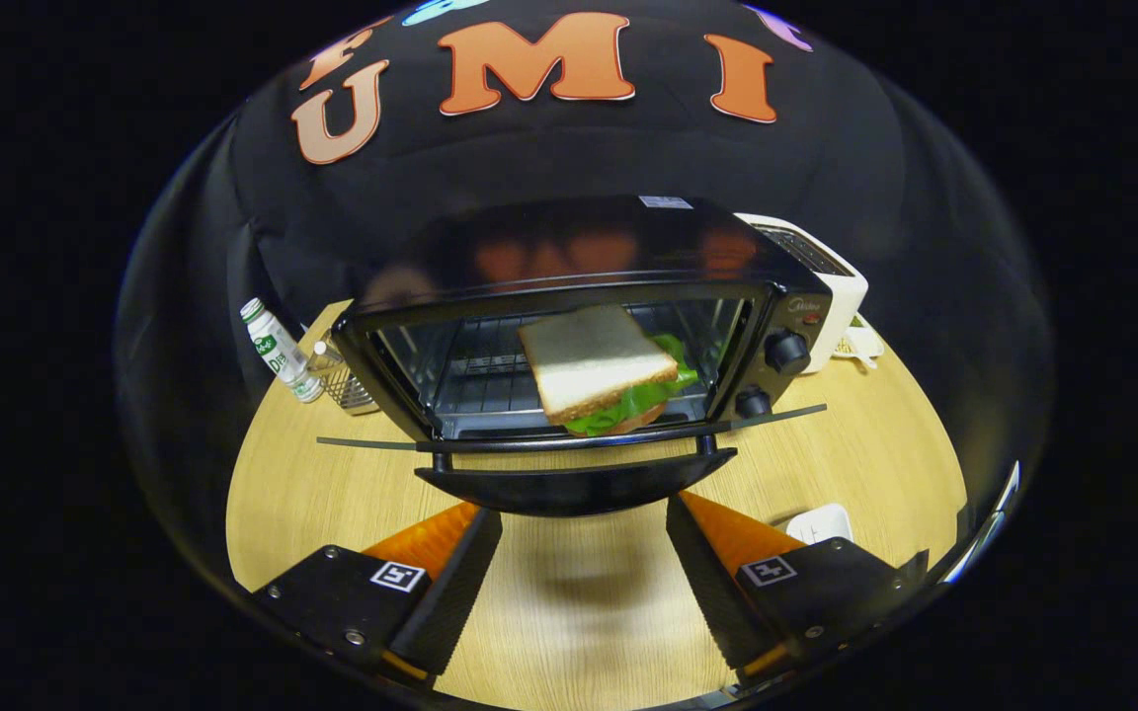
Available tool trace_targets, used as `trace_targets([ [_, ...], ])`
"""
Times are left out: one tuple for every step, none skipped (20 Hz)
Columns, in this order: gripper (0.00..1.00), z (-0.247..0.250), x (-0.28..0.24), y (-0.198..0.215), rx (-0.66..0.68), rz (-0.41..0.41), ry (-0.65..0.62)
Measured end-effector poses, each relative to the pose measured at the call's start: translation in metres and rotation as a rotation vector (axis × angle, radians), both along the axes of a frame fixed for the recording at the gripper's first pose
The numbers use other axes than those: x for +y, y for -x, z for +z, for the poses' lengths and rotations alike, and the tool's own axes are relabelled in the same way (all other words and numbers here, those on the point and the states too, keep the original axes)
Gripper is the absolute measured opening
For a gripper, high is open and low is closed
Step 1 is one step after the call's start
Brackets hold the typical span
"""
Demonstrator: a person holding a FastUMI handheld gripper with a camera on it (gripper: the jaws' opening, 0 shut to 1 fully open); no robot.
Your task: Open the toaster oven, put the food inside, and close the toaster oven door.
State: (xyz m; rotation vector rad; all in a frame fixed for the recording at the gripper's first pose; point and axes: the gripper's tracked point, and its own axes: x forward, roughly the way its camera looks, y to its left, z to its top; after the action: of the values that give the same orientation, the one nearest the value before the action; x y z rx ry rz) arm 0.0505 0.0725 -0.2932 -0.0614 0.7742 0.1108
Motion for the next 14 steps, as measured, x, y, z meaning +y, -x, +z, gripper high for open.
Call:
trace_targets([
  [1.0, 0.003, 0.001, -0.006, -0.01, 0.0, -0.007],
  [1.0, 0.006, 0.002, -0.012, -0.021, 0.001, -0.013],
  [1.0, 0.01, 0.003, -0.017, -0.031, 0.004, -0.017],
  [1.0, 0.013, 0.003, -0.022, -0.042, 0.004, -0.018],
  [1.0, 0.017, 0.002, -0.027, -0.054, 0.002, -0.016],
  [1.0, 0.021, 0.002, -0.033, -0.069, 0.002, -0.016],
  [1.0, 0.024, 0.002, -0.036, -0.08, 0.0, -0.016],
  [1.0, 0.025, 0.0, -0.036, -0.084, -0.002, -0.018],
  [1.0, 0.026, 0.0, -0.037, -0.087, -0.003, -0.025],
  [1.0, 0.029, -0.001, -0.035, -0.088, -0.004, -0.03],
  [1.0, 0.031, -0.001, -0.033, -0.092, -0.003, -0.033],
  [1.0, 0.035, -0.002, -0.03, -0.099, -0.003, -0.036],
  [1.0, 0.04, -0.002, -0.028, -0.106, -0.002, -0.041],
  [1.0, 0.046, -0.005, -0.026, -0.113, -0.003, -0.045],
])
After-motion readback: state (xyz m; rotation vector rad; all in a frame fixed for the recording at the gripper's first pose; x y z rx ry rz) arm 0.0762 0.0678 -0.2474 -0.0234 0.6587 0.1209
